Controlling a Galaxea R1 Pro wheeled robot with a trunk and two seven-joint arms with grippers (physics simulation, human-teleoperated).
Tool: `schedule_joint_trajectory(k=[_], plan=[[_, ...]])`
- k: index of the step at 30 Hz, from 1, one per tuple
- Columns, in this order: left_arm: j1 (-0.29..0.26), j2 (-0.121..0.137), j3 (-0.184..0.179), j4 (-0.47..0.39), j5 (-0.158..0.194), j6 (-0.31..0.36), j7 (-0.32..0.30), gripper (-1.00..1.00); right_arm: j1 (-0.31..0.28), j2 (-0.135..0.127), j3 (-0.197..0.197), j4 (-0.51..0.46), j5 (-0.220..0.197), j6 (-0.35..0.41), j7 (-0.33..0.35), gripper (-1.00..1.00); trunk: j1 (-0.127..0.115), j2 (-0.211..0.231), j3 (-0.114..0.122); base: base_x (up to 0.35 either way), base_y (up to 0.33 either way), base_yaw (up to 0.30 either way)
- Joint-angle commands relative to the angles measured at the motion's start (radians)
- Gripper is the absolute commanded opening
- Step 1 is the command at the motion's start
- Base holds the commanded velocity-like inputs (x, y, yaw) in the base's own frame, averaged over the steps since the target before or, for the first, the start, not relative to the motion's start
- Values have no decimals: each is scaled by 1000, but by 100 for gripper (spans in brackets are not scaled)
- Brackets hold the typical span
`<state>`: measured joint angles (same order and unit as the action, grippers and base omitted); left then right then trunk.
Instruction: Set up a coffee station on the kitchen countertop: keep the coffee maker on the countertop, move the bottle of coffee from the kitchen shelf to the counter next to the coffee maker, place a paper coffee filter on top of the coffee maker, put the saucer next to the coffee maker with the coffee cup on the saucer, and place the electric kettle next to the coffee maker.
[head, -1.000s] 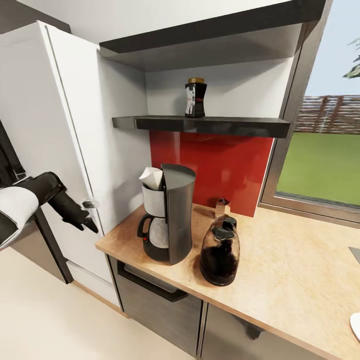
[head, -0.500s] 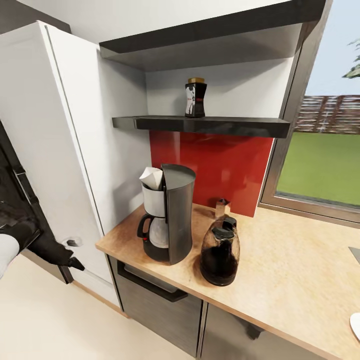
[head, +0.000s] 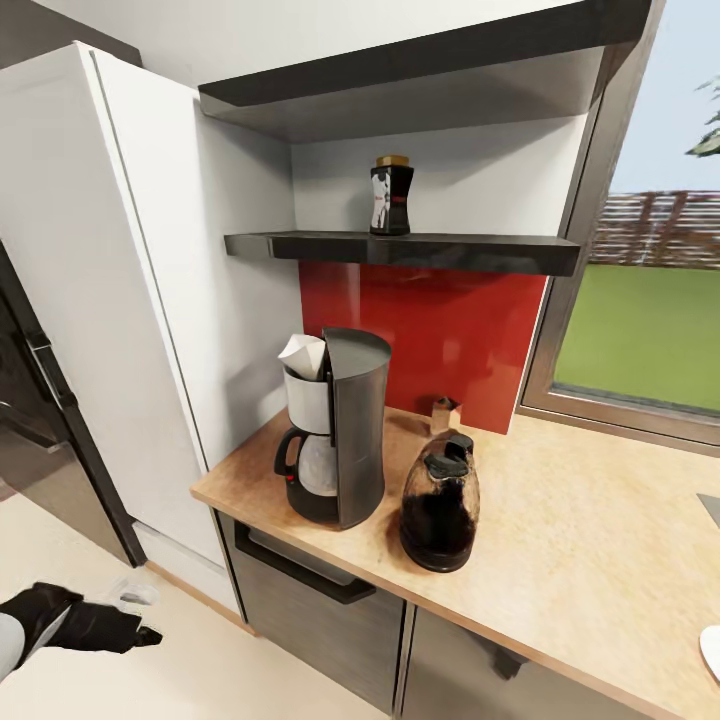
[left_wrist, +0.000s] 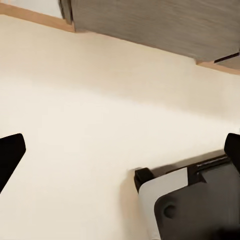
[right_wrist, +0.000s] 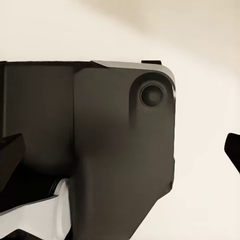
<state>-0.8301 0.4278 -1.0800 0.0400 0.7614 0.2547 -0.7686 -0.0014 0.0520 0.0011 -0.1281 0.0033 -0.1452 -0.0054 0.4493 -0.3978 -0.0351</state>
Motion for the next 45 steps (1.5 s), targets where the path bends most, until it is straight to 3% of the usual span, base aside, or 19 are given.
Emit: schedule_joint_trajectory(k=[1, 5, 7, 8, 11, 15, 18, 22, 33, 45], plan=[[33, -11, -5, 1, 53, -36, 36, 100, 0, 0, 0, -1, 0, -2, -1, 100, 1, -2, -2, 0, 0, 0], [136, -55, -5, 2, 139, -132, 177, 100, 0, -1, -2, -1, 0, -2, -1, 100, 1, -2, -2, 0, 0, 0], [205, -90, -5, 2, 173, -180, 291, 100, 0, -1, -2, 0, 0, -2, -1, 100, 1, -2, -2, 0, 0, 33], [252, -120, -5, 2, 191, -220, 376, 100, 0, -1, -1, 1, 0, -2, -1, 100, 1, -2, -2, 0, 0, 109], [339, -177, -4, 1, 214, -312, 536, 100, 0, -1, -1, 1, 1, -2, -1, 100, 1, -2, -4, 0, 0, 176], [434, -241, -5, 1, 220, -394, 667, 100, 0, -2, -1, 1, 1, -2, -1, 100, 1, -2, -7, 0, 0, 218], [493, -285, -6, 1, 214, -417, 716, 100, 0, -3, -1, 1, 1, -2, -1, 100, 1, -2, -10, 0, 0, 231], [551, -315, -6, 0, 220, -427, 754, 100, 0, -3, -1, 1, 1, -2, -1, 100, 1, -2, -13, 0, 0, 234], [591, -322, -6, 1, 213, -428, 767, 100, 0, -12, 1, 1, 4, 0, -1, 100, 1, -2, -15, 0, 0, 70], [595, -342, -11, -2, 215, -428, 766, 100, 0, -9, 1, 1, 0, -1, 1, 100, 1, -2, -15, 0, 0, 0]])
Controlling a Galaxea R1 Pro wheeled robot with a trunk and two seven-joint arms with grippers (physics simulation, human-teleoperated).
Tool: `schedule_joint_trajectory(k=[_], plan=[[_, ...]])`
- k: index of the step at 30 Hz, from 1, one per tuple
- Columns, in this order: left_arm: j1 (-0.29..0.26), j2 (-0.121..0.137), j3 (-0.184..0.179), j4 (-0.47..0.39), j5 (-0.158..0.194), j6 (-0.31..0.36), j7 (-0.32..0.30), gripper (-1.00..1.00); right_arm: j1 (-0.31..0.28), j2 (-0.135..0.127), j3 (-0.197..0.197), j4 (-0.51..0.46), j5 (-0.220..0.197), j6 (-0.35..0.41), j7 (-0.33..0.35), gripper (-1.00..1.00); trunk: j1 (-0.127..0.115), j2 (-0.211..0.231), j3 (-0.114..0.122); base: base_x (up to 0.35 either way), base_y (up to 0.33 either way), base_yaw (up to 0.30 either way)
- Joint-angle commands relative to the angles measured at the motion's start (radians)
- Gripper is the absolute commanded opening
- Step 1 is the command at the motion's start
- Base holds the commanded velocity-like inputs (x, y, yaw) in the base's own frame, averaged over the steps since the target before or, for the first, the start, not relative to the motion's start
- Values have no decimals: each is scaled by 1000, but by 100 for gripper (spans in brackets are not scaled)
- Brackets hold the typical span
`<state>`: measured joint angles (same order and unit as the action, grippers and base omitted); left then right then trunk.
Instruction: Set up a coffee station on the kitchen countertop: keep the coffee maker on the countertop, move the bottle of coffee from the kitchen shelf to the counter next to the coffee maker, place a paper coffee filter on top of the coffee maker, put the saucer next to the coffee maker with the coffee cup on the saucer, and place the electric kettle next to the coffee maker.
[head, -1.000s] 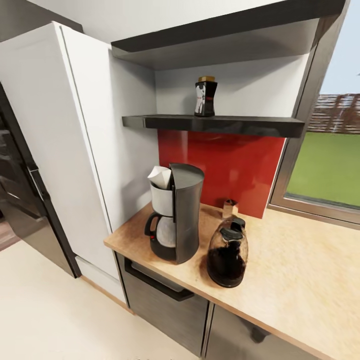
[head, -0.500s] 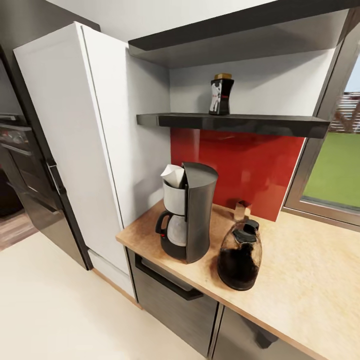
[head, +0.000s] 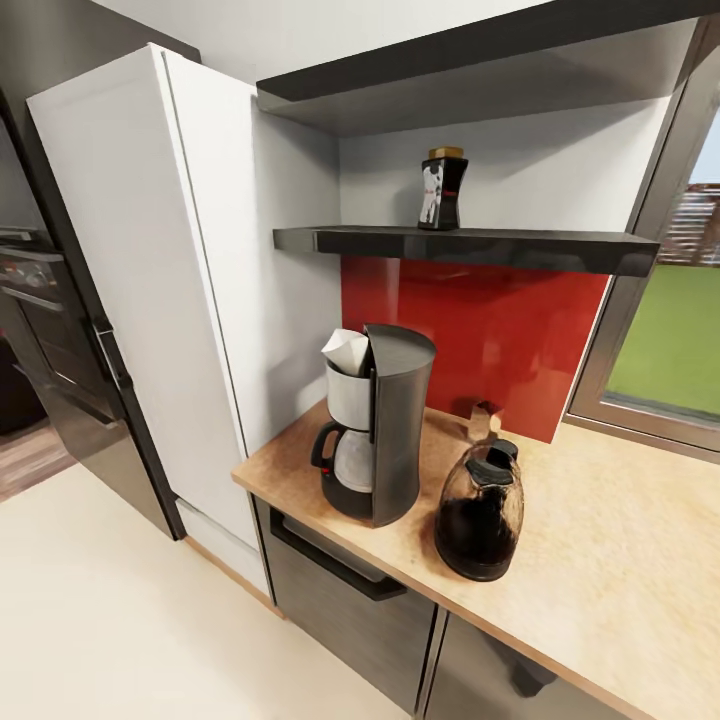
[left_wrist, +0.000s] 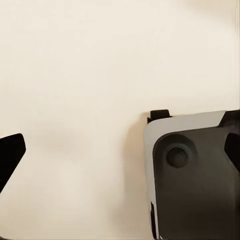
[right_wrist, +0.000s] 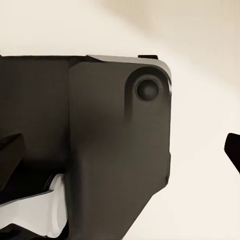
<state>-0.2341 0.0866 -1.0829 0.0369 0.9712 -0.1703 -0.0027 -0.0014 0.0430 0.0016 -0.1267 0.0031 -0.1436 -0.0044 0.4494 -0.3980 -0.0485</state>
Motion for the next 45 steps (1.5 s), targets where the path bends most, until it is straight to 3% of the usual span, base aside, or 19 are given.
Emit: schedule_joint_trajectory(k=[1, 3, 4, 9, 11, 14, 17, 21, 22, 23, 24, 25, 26, 27, 28, 30, 34, 39, 45], plan=[[-1, -6, -8, 1, 7, -3, 0, 100, 0, 1, 0, -1, 0, -2, 0, 100, 1, -2, -2, 0, 0, 0], [-1, -19, -7, 1, 6, -2, 0, 100, 0, 1, -1, -1, -1, -2, 0, 100, 1, -2, -2, 0, 0, 0], [-1, -43, -11, 1, 1, -2, 0, 100, 0, 1, -3, -1, -2, -2, 0, 100, 1, -2, -2, 0, 0, -185], [0, -36, 4, 4, -4, -2, -1, 100, 0, 1, -3, -1, -2, -2, 0, 100, 1, -2, 1, 0, 0, -227], [2, -36, 30, 6, -5, -6, -1, 100, 0, 1, -3, -1, -2, -2, 0, 100, 1, -2, 2, 0, 0, -242], [6, -37, 108, 8, -20, -39, 0, 100, 0, 2, -2, -1, -2, -2, 0, 100, 1, -2, 4, 0, 0, -245], [8, -37, 184, 9, -72, -90, 0, 100, 0, 2, -1, -1, -1, -2, 0, 100, 1, -2, 5, 0, 0, -246], [8, -33, 339, 10, -213, -155, 0, 100, 0, 2, 0, -1, 0, -2, 0, 100, 1, -2, 7, 0, 0, -247], [8, -32, 406, 10, -274, -166, 0, 100, 0, 2, 0, -1, 0, -2, 0, 100, 1, -2, 8, 0, 0, -247], [8, -32, 442, 10, -306, -170, 0, 100, 0, 2, 0, -1, 0, -2, 0, 100, 1, -2, 8, 0, 0, -247], [8, -31, 514, 10, -374, -176, 0, 100, 0, 2, 0, -1, 0, -2, 0, 100, 1, -2, 8, 0, 0, -247], [9, -31, 550, 11, -409, -179, 0, 100, 0, 1, 0, -1, 0, -2, 0, 100, 1, -2, 9, 0, 0, -247], [9, -30, 614, 11, -479, -183, 0, 100, 0, 1, 0, -1, 0, -2, 0, 100, 1, -2, 9, 0, 0, -247], [9, -29, 643, 11, -512, -185, 0, 100, 0, 1, 0, -1, 0, -2, 0, 100, 1, -2, 10, 0, 0, -247], [9, -27, 689, 11, -572, -187, 0, 100, 0, 1, 0, -1, 0, -2, 0, 100, 1, -2, 10, 0, 0, -247], [10, -24, 732, 11, -639, -185, 0, 100, 0, 1, 0, -1, 0, -2, 0, 100, 1, -2, 11, 0, 0, -247], [19, -21, 767, 10, -696, -184, 0, 100, 0, 1, 0, -1, 0, -2, 0, 100, 1, -2, 12, 0, 0, -247], [64, -36, 782, 9, -712, -180, 0, 100, 0, 4, 0, -1, 1, -2, 0, 100, 1, -2, 14, 0, 0, -247], [72, -43, 783, 9, -709, -174, -8, 100, 0, 5, 0, -1, 0, -2, 0, 100, 1, -2, 15, 0, 0, -238]])
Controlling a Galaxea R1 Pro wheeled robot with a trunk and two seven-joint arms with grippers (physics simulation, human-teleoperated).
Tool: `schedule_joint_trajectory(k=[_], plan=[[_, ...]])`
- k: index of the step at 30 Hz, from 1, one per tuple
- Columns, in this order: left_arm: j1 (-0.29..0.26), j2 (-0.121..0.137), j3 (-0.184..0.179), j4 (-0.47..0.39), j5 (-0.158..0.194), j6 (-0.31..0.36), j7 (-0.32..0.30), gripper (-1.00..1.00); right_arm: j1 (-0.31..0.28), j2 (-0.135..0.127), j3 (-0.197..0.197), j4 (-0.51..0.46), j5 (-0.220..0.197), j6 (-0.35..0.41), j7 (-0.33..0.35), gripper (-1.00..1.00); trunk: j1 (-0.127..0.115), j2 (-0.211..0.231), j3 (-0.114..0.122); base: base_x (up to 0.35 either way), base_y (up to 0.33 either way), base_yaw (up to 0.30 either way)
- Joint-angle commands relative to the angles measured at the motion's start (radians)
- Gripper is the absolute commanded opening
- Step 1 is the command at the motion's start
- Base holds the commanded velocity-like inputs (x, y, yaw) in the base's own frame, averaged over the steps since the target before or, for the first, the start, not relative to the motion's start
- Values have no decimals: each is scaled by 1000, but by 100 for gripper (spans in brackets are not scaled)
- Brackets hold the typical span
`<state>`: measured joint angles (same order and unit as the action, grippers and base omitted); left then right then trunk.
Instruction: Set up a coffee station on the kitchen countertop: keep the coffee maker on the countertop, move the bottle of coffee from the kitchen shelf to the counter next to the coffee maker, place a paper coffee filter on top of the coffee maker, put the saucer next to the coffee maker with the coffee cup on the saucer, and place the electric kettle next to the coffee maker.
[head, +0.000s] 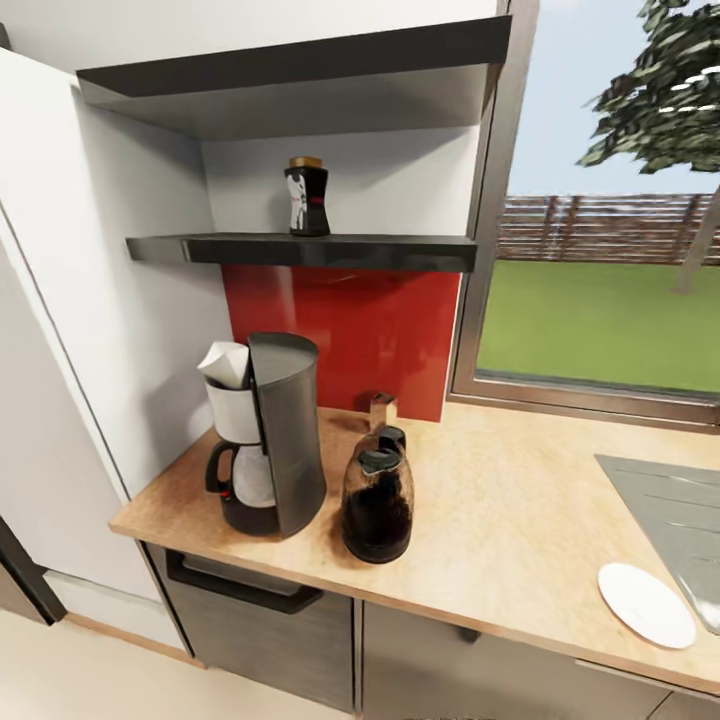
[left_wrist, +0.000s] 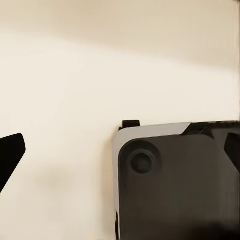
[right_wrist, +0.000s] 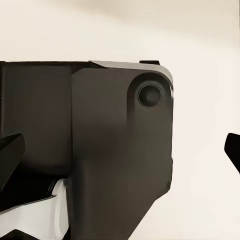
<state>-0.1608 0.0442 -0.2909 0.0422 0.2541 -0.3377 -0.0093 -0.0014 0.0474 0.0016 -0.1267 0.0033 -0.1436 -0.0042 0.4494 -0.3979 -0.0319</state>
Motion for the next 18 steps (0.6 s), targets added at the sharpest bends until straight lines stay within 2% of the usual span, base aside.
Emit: schedule_joint_trajectory(k=[1, 5, 10, 18], plan=[[-1, 0, -7, 4, 7, -6, -4, 100, 0, 0, 0, -1, 0, -2, 0, 100, 1, -2, -2, 0, 0, -260], [0, 2, -13, 3, -1, -10, -5, 100, 0, 1, 0, 0, 1, -2, 0, 100, 1, -2, -2, 0, 0, -211], [12, 5, -14, 4, -3, -14, -5, 100, 0, 0, 0, 1, 1, -2, 0, 100, 1, -2, -2, -9, 13, -30], [15, 7, -14, 3, -5, -12, -4, 100, 0, -2, -1, 1, 1, -2, 0, 100, 1, -2, -2, -123, 234, -3]])
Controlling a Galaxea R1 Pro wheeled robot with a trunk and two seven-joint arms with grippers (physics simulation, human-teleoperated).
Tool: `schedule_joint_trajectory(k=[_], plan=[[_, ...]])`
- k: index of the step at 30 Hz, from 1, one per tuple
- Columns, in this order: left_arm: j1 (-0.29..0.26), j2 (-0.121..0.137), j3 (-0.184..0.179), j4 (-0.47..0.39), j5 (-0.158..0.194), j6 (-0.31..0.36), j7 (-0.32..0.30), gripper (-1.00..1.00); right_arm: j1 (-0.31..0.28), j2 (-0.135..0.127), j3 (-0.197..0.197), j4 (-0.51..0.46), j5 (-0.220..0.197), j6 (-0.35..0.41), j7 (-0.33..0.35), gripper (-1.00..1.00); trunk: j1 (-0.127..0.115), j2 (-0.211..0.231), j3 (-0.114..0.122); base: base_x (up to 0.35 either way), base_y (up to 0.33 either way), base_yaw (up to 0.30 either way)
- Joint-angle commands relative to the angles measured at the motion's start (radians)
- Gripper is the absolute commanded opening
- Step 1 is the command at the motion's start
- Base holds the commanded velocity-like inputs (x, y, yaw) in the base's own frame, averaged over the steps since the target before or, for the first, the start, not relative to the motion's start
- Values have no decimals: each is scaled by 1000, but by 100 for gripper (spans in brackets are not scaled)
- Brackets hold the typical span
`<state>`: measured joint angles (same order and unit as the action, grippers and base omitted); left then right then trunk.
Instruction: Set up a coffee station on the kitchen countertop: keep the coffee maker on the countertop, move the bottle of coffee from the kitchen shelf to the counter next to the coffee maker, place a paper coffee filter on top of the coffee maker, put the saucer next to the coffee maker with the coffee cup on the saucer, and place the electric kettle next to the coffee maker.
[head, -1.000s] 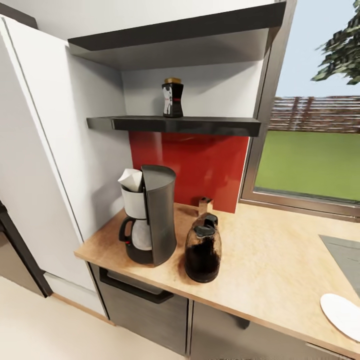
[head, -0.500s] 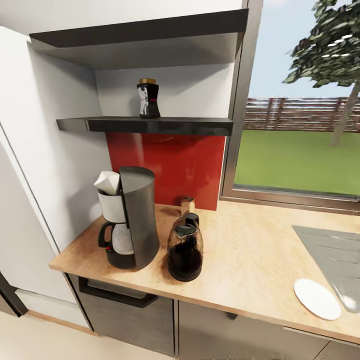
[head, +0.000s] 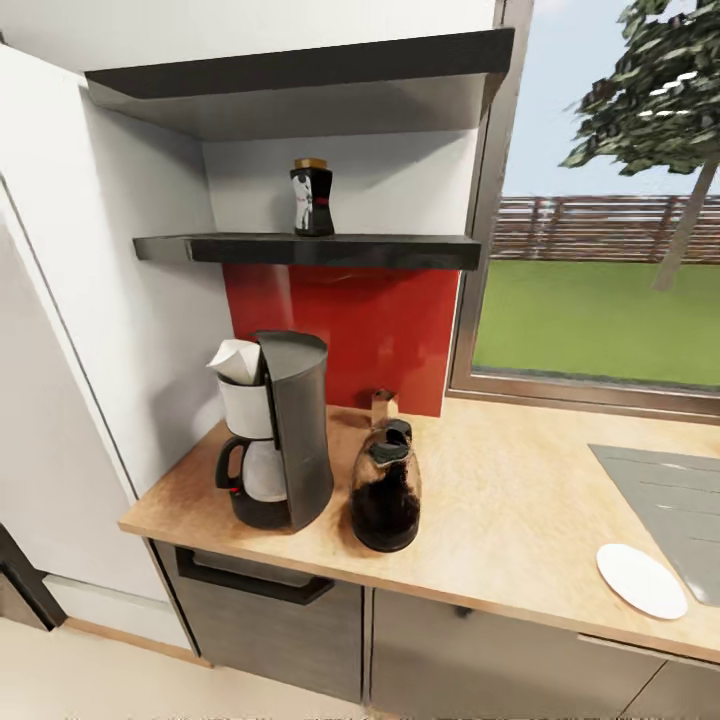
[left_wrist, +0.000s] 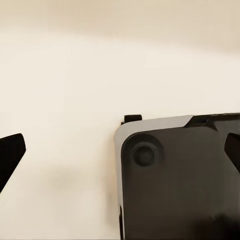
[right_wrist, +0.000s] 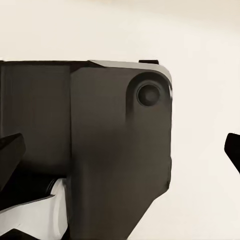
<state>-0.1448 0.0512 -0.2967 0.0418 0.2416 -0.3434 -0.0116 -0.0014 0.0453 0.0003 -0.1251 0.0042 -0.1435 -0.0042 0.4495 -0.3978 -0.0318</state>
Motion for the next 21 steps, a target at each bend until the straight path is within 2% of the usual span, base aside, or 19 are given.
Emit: schedule_joint_trajectory(k=[1, 14, 21], plan=[[-2, 0, -9, 3, 8, -6, -1, 100, 0, 0, 0, -1, 0, -2, 0, 100, 0, -2, -2, -98, 300, 0], [-2, 3, -9, 3, 10, -2, 7, 100, 0, -2, 0, -2, -1, -2, 0, 100, 0, -2, -2, -20, 324, -2], [-2, 3, -9, 4, 10, -3, 9, 100, 0, -3, -2, -2, -1, -2, 0, 100, 0, -2, 1, -39, 334, -196]])
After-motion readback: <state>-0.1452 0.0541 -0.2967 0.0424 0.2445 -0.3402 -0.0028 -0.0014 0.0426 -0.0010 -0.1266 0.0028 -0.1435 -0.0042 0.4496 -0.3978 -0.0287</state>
